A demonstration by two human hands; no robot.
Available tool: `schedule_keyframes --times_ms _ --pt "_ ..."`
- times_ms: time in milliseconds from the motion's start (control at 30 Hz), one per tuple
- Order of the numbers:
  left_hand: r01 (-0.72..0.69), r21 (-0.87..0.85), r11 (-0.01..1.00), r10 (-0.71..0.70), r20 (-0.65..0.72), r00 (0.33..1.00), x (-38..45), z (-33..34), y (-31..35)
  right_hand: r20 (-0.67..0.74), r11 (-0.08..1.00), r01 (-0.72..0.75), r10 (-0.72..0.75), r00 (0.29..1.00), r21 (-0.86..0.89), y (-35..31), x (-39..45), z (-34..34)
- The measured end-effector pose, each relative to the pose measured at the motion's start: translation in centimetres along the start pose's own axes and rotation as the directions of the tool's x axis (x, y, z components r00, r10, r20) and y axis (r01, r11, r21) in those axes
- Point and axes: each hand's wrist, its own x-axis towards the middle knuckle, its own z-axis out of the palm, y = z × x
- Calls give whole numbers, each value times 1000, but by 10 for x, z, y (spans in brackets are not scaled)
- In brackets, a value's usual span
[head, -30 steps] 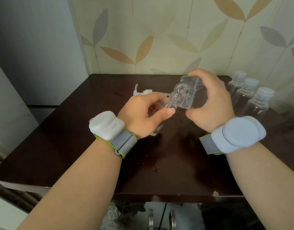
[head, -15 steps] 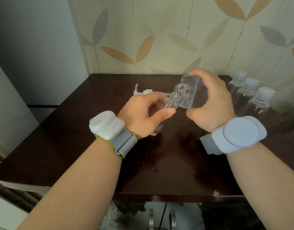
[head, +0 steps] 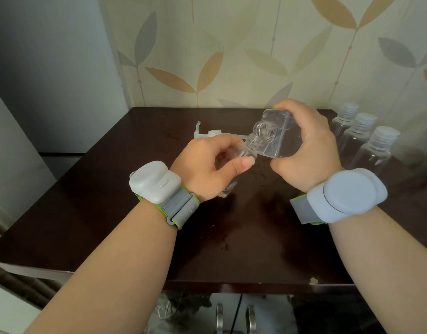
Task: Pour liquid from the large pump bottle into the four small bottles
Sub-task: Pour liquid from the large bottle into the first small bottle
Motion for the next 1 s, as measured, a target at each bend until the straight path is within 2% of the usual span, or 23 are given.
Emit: schedule_keyframes --times_ms 1000 --pt "3 5 1000 -3 -10 1000 -1 0 1 9 1000 -3 3 1000 -4 0 0 -1"
